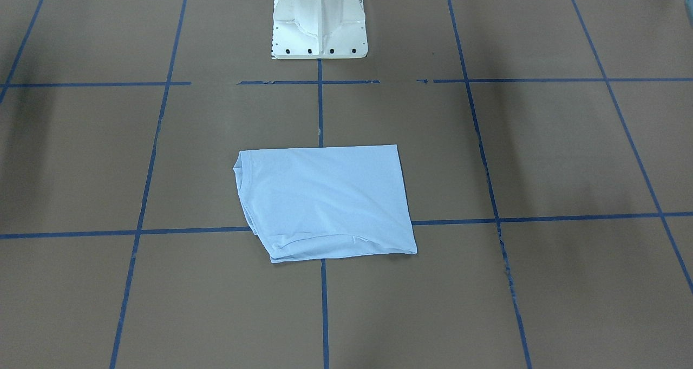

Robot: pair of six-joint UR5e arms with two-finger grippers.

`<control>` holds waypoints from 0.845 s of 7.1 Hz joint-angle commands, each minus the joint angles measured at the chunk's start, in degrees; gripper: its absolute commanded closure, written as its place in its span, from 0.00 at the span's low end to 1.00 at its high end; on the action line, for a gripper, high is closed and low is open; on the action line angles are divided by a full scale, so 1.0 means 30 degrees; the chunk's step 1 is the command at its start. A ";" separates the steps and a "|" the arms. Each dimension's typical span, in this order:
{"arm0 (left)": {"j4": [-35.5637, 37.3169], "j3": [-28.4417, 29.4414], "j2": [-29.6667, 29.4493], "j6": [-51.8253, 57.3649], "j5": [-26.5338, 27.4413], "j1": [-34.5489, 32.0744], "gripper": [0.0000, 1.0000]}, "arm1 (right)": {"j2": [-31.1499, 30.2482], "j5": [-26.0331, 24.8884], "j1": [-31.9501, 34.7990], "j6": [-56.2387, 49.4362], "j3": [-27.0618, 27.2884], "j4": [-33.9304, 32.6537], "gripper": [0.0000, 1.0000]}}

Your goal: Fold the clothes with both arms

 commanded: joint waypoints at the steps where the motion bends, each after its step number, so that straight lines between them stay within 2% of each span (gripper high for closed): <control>1: 0.0623 -0.1068 -0.0264 0.0274 0.0648 -0.0045 0.00 | 0.0000 0.0002 0.0029 -0.0013 0.0080 0.0000 0.00; 6: 0.0857 -0.1190 -0.0205 0.0362 0.0385 -0.0074 0.00 | 0.0088 -0.0057 0.0000 0.0016 0.0110 0.0029 0.00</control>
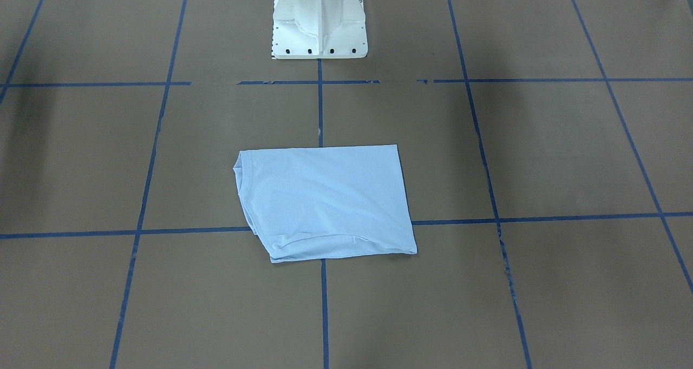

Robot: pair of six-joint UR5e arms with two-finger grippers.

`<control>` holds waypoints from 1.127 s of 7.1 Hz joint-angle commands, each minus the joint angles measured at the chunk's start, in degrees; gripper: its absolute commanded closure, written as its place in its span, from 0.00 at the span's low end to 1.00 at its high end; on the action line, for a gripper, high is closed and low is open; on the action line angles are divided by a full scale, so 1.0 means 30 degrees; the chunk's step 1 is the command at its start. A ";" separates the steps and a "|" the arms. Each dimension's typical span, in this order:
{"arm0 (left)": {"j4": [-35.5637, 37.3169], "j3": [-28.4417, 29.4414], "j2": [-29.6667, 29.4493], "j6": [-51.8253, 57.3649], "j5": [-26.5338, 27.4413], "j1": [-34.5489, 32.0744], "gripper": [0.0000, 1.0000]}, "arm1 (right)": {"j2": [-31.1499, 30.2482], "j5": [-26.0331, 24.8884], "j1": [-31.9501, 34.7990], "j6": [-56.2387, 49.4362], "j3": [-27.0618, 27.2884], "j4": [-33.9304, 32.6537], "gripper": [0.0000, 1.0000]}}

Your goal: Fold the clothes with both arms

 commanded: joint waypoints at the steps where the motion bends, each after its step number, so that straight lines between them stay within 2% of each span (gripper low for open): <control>1: 0.0055 0.0046 0.0045 0.0015 -0.0016 -0.0039 0.00 | 0.0016 -0.0004 -0.0002 0.0004 0.0031 0.0004 0.00; 8: 0.0055 0.0075 0.0251 0.0044 -0.0016 -0.0068 0.00 | -0.0042 0.0025 -0.0002 0.0033 -0.0115 0.0590 0.00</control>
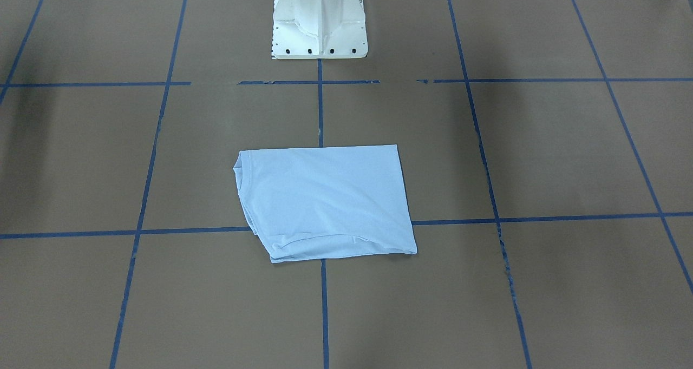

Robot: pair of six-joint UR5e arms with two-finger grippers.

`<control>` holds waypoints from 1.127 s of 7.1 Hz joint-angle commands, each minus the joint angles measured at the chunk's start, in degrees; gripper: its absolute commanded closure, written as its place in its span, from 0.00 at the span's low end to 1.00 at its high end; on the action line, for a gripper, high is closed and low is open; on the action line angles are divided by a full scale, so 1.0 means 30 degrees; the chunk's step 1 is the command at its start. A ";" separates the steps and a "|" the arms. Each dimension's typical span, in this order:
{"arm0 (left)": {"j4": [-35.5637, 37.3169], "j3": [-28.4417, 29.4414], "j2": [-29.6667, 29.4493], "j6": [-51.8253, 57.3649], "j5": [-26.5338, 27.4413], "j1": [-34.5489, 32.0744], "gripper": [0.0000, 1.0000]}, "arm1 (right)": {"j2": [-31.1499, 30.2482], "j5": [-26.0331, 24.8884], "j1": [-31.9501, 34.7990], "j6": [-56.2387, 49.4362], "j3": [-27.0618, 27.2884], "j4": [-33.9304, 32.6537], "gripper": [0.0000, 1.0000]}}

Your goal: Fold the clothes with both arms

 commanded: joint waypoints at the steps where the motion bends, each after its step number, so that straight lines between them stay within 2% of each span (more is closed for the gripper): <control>1: 0.0000 0.0022 0.0002 0.0000 0.0000 0.0019 0.00 | -0.0016 0.0014 0.0000 0.0011 -0.0071 0.0149 0.00; 7: 0.0203 0.0253 -0.0349 -0.0116 0.0261 0.0048 0.00 | -0.0016 0.0014 0.0000 0.0011 -0.0071 0.0149 0.00; 8: 0.0263 -0.0556 -0.0176 -0.0059 0.0031 -0.0010 0.00 | -0.0016 0.0014 0.0000 0.0011 -0.0071 0.0149 0.00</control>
